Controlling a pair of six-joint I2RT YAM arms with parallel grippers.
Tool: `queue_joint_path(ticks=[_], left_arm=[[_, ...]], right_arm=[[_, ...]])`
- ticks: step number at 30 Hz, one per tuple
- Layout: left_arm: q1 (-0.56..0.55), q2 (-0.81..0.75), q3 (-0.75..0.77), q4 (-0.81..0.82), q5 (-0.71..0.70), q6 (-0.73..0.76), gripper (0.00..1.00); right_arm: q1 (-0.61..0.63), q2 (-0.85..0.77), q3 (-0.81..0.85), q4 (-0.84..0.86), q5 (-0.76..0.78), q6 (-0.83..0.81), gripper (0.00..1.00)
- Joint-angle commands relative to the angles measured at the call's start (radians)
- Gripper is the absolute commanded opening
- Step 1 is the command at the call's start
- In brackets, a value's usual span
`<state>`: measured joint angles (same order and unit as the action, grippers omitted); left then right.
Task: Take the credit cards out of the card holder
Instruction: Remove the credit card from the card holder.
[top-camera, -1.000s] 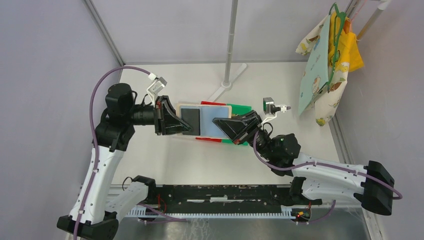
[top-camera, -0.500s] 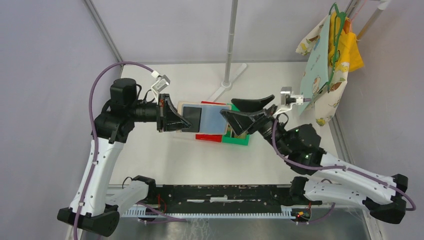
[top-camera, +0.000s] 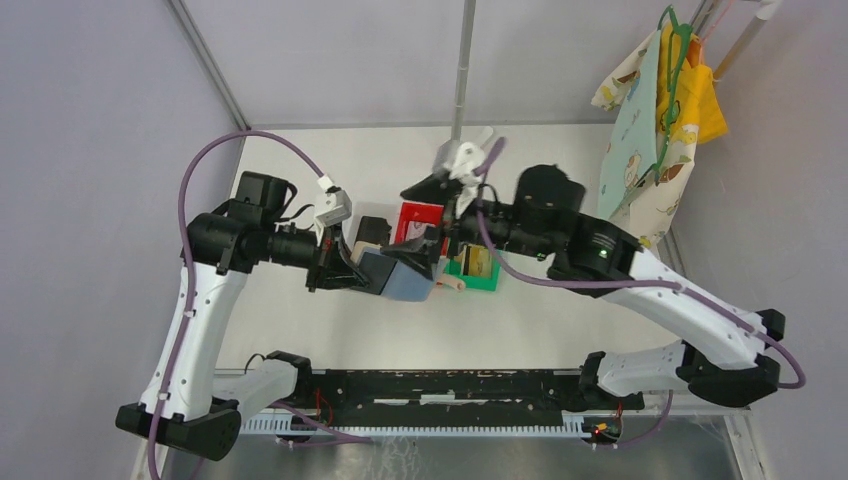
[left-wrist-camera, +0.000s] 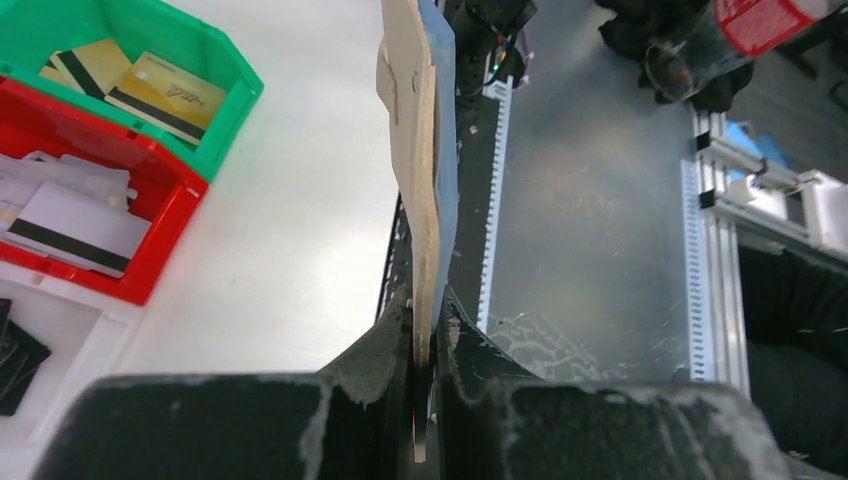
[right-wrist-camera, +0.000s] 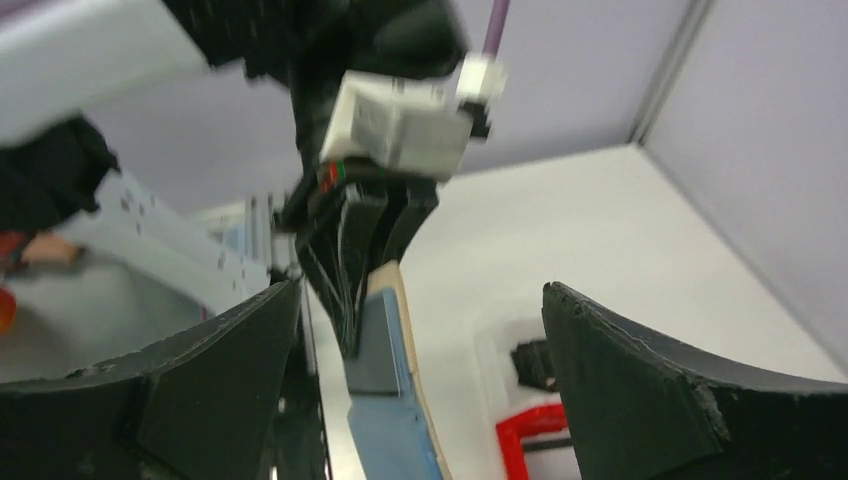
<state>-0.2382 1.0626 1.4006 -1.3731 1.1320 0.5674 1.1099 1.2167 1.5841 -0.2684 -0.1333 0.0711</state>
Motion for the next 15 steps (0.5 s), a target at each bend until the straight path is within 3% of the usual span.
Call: queue_joint_path(ticks=[1, 5, 15], left_arm=[[-0.007, -0.032, 0.048, -0.092, -0.054, 0.215, 0.02], [-0.012, -0.051, 0.038, -0.092, -0.071, 0.236, 0.02], [-0.019, -0.083, 0.042, -0.092, -0.075, 0.256, 0.02]], right_arm=[[-0.002, 0.057, -0.019, -0.15, -0.23, -0.098, 0.98], [-0.002, 0.085, -0.03, -0.126, -0.295, -0.091, 0.95], [-0.003, 0.162, -0.029, -0.116, -0.383, -0.091, 0.61]])
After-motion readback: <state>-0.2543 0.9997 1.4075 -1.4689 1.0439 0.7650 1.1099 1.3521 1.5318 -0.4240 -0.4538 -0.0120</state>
